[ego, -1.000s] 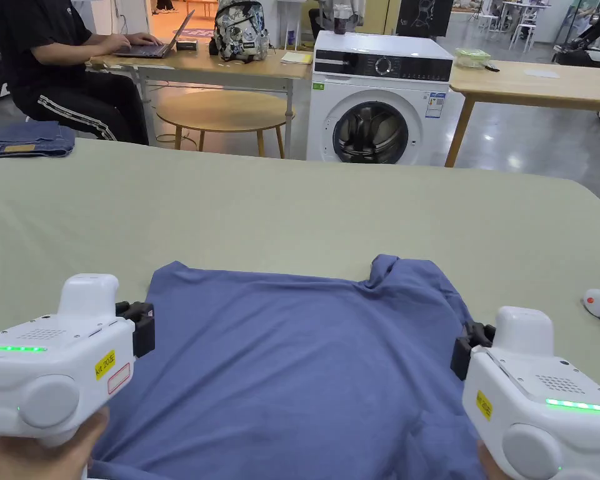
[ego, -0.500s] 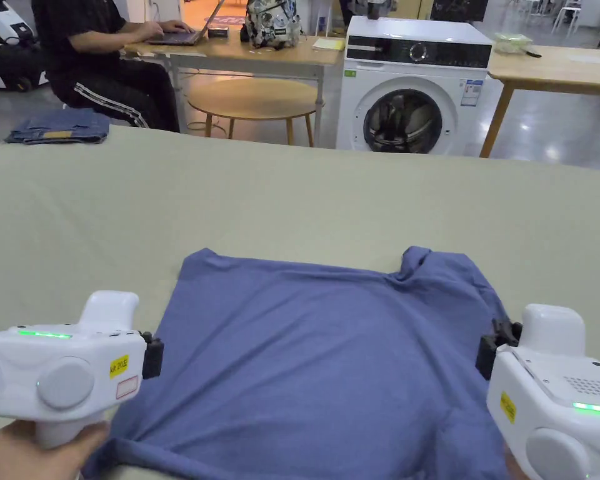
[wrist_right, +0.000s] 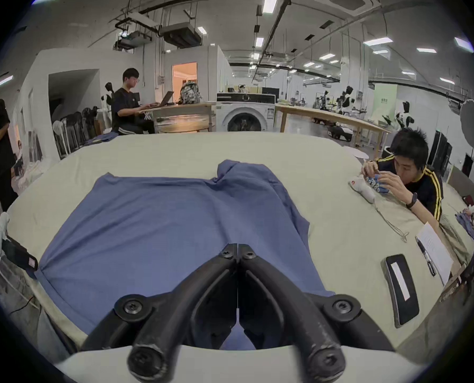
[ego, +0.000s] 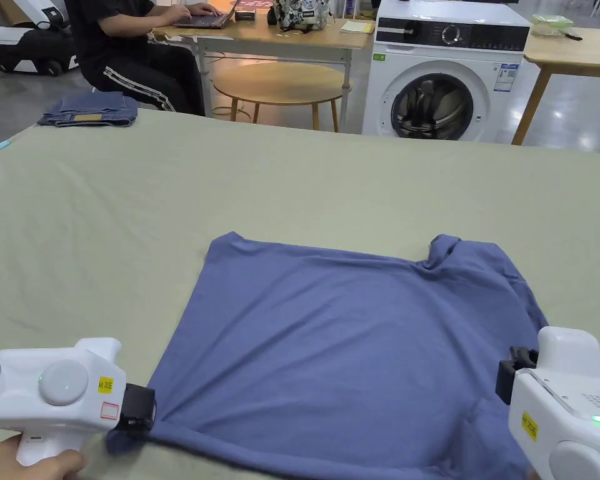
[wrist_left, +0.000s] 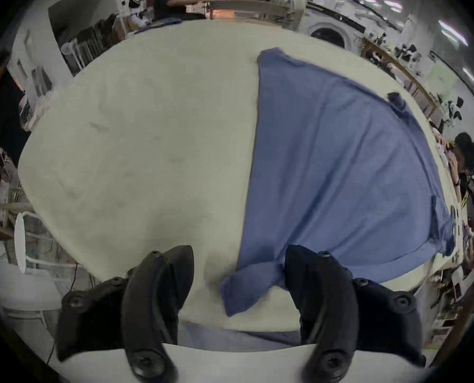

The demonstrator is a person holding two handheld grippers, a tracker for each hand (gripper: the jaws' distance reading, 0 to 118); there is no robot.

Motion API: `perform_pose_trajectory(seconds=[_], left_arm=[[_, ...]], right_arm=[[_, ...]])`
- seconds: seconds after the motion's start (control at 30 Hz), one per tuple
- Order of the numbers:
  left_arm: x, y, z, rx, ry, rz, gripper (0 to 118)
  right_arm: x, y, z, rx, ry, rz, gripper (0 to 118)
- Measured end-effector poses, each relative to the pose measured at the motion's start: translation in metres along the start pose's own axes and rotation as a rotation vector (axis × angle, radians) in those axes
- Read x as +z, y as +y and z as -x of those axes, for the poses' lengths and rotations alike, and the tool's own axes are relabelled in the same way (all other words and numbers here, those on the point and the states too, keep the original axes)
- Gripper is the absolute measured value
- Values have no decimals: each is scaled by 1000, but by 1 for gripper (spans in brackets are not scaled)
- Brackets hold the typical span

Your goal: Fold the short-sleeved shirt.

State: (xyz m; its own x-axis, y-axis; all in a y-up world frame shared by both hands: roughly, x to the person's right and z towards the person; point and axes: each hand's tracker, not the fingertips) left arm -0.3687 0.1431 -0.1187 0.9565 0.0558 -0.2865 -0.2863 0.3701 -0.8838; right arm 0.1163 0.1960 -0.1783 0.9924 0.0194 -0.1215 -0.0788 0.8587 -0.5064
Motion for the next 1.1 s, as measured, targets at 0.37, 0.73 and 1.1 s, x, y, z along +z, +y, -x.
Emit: perform_pose_trajectory(seconds=[0.37, 0.73, 1.1], left_arm=[[-13, -23, -5, -94, 55, 36, 67], [-7, -26, -14, -139, -51, 12, 3], [-6, -30, -17, -132, -51, 6, 3]], right_arm=[[-11, -18, -1, 10, 10, 56, 0], [4, -24, -26, -7, -7, 187, 0], [15, -48, -86, -11, -68, 458, 67]])
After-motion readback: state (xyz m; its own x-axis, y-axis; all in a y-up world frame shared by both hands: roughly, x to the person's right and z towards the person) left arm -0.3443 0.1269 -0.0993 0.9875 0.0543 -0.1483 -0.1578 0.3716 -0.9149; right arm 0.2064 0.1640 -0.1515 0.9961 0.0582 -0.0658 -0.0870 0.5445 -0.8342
